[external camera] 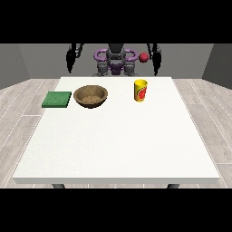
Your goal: Pick the cup and pour the ball into the bowl, then pick the bowl and place it on the pad
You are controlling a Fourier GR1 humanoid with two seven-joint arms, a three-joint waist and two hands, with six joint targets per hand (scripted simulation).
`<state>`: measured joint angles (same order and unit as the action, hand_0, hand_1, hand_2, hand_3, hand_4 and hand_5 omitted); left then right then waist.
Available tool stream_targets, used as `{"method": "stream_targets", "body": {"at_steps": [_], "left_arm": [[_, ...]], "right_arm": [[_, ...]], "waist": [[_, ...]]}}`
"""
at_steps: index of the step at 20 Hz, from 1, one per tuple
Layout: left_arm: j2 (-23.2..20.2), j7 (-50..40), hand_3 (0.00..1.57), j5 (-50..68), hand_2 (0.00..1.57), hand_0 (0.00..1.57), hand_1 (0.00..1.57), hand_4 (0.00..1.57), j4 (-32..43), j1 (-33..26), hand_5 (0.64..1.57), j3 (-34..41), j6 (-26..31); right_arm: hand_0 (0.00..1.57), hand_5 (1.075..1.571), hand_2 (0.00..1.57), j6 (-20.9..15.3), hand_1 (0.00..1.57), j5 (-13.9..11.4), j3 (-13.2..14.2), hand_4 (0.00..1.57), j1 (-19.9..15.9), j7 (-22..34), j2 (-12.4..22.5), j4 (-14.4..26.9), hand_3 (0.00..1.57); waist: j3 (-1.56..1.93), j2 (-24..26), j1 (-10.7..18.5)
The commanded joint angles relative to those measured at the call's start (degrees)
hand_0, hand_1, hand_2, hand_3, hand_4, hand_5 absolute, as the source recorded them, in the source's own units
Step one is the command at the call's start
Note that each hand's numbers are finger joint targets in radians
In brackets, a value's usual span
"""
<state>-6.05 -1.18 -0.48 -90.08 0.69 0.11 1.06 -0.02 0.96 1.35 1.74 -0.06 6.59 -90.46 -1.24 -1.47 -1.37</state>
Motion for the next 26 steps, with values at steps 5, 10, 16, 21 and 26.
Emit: {"method": "stream_targets", "body": {"at_steps": [5, 10, 16, 21, 26], "left_arm": [[-1.81, -5.00, 0.00, 1.02, 0.00, 0.00, 0.00, 0.66, -5.74, 0.54, 1.566, 1.07, 0.01], [5.25, -21.09, 0.00, 8.28, 0.00, 0.00, 0.00, 0.63, -11.93, -2.92, 1.564, -0.21, -3.80], [5.98, -25.49, 0.00, 3.97, 0.00, 0.00, 0.00, 0.58, -21.08, 1.27, 1.560, -3.75, -9.27], [5.05, -12.65, 0.00, 3.20, 0.00, 0.00, 0.00, 0.61, -15.25, 6.23, 1.555, -1.16, -6.35], [5.99, -3.29, 0.00, -0.21, 0.00, 0.00, 0.00, 0.55, -10.13, 10.54, 1.526, -0.89, -8.22]], "right_arm": [[0.00, 1.533, 0.00, 0.79, 0.00, 0.69, 0.75, 0.87, -0.37, 4.98, 2.73, -5.59, 0.00], [0.00, 1.530, 0.00, -1.73, 0.00, 7.17, -0.98, 0.86, 3.97, 22.24, -2.15, -14.01, 0.00], [0.00, 1.548, 0.00, -5.44, 0.00, 7.29, 1.04, 0.79, -2.49, 32.44, 0.26, -25.26, 0.00], [0.00, 1.546, 0.00, -4.95, 0.00, 5.04, 0.93, 0.74, -5.73, 21.32, -1.55, -22.59, 0.00], [0.00, 1.545, 0.00, -2.22, 0.00, 5.46, 0.47, 0.71, -5.53, 8.25, -4.18, -17.40, 0.09]], "waist": [[0.82, 14.80, 0.71], [1.20, 26.46, -1.78], [1.23, 18.10, -0.67], [1.20, 4.68, -1.53], [1.25, -5.70, -2.30]]}}
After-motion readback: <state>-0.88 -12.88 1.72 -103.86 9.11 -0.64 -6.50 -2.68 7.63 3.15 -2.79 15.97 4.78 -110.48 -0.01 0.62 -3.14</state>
